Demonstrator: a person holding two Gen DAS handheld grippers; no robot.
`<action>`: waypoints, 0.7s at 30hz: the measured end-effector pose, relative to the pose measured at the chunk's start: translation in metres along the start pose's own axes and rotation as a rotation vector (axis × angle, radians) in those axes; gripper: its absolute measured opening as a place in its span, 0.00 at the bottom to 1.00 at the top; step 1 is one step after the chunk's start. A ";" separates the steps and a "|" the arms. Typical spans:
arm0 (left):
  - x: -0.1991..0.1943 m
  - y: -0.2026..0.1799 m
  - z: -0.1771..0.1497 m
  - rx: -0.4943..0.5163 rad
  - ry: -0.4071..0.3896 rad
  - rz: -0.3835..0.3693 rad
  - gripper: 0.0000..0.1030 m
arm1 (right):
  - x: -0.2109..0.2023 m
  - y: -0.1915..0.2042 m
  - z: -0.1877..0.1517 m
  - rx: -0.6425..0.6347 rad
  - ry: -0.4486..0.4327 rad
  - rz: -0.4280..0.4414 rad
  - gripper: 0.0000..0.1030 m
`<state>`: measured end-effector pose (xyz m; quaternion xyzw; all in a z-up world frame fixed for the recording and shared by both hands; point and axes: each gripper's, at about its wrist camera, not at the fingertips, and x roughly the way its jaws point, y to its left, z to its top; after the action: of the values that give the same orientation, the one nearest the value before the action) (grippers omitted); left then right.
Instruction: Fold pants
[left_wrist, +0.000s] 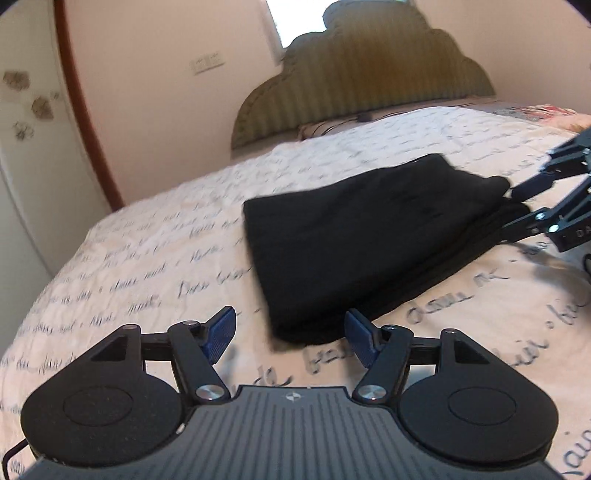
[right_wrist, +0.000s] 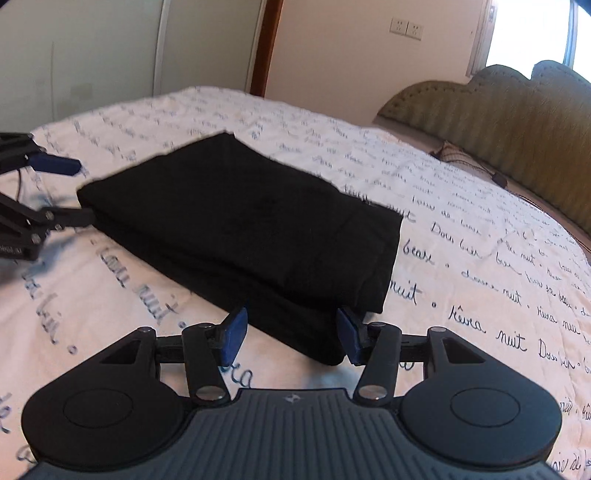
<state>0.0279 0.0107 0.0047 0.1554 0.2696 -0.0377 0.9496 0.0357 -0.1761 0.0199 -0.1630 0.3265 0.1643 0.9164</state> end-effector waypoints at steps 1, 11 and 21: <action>0.002 0.005 -0.002 -0.017 0.011 0.009 0.68 | 0.002 -0.003 0.000 0.021 0.002 0.003 0.50; 0.005 0.012 -0.002 -0.085 0.040 -0.038 0.36 | 0.010 -0.020 -0.009 0.201 -0.003 0.056 0.50; 0.010 0.014 -0.006 -0.102 0.053 -0.068 0.17 | 0.013 -0.038 -0.023 0.297 -0.007 0.082 0.51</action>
<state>0.0350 0.0258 -0.0019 0.0986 0.3012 -0.0520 0.9470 0.0481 -0.2169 0.0017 -0.0119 0.3502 0.1520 0.9242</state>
